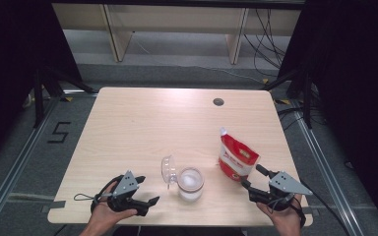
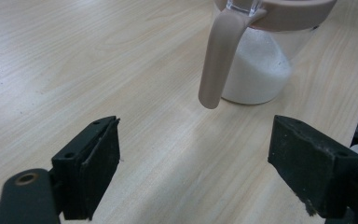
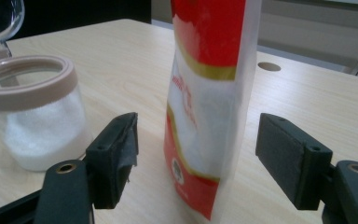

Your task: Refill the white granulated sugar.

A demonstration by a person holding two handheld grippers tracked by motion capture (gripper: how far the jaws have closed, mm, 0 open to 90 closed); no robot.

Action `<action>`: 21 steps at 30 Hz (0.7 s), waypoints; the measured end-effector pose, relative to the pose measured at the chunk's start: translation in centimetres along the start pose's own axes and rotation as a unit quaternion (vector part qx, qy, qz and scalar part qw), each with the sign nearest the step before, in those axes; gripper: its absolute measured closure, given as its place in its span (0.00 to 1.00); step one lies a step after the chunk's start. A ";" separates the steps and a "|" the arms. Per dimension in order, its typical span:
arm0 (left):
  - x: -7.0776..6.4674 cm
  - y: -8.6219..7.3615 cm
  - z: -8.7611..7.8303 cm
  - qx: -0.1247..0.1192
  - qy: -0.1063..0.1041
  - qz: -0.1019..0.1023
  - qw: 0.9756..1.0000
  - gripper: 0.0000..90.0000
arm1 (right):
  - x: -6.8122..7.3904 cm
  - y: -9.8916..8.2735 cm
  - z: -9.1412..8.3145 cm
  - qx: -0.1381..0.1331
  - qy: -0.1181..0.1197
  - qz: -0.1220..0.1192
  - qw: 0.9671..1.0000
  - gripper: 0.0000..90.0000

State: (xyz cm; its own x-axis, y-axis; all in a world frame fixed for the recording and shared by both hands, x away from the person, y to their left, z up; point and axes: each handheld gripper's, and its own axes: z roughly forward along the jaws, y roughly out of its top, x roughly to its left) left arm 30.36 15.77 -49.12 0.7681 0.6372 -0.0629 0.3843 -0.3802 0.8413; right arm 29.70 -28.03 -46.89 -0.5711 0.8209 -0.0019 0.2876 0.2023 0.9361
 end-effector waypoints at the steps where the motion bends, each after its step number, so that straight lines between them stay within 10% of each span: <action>1: 0.0 0.1 0.0 -0.001 0.000 0.000 1.000 0.18 | -0.2 -0.1 0.1 -0.004 -0.002 -0.012 1.000 0.34; 13: 0.5 0.2 0.0 0.012 0.002 0.016 1.000 0.18 | 1.1 -0.5 -0.9 0.018 0.002 0.002 1.000 0.31; 21: 0.1 0.2 0.0 -0.006 -0.002 -0.007 1.000 0.18 | 1.9 -0.8 -0.8 0.028 0.022 -0.023 0.999 0.30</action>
State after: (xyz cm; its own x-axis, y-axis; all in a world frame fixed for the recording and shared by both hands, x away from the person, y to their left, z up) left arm 30.51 15.75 -48.97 0.7647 0.6397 -0.0778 0.3891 -0.3621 0.8470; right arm 27.77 -27.04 -47.34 -0.6177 0.7859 -0.0280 0.3021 0.2701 0.9142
